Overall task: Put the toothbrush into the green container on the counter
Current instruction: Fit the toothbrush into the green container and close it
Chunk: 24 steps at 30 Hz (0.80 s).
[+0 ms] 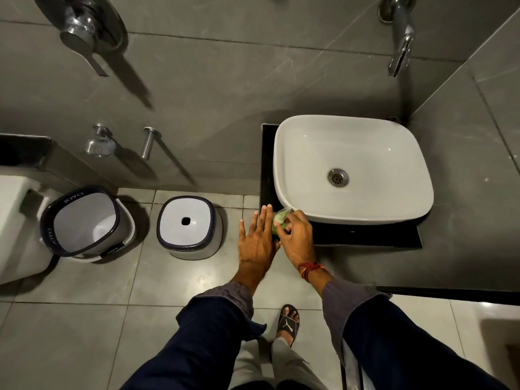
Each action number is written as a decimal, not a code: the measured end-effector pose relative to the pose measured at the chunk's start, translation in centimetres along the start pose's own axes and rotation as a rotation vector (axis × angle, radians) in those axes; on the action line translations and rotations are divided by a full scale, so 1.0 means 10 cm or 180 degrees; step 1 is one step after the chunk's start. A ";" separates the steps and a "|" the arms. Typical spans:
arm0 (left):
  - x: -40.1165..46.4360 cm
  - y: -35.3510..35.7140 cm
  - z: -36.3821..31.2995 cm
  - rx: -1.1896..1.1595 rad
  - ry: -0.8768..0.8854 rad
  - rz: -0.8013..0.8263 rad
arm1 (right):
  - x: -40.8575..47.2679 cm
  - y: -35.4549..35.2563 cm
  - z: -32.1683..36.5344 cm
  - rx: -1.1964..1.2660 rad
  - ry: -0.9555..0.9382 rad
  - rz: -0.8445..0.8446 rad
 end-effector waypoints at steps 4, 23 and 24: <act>0.01 0.03 -0.02 0.0008 0.0000 -0.0036 | 0.03 -0.01 0.01 -0.0054 0.0034 -0.0077; -0.02 0.05 -0.02 -0.0154 -0.0079 0.0016 | -0.03 0.04 -0.04 0.0585 0.0887 -0.0512; -0.02 0.05 -0.03 -0.0157 -0.0074 0.0016 | -0.03 0.05 -0.03 0.0592 0.0944 -0.0547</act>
Point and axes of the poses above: each hand's wrist, its own x-axis towards the middle knuckle, its own y-axis out of the palm, z = x × y, the point moved 5 cm from there along x, towards the middle knuckle, and after that the axes turned 10 degrees about -x, right-handed, at the moved point
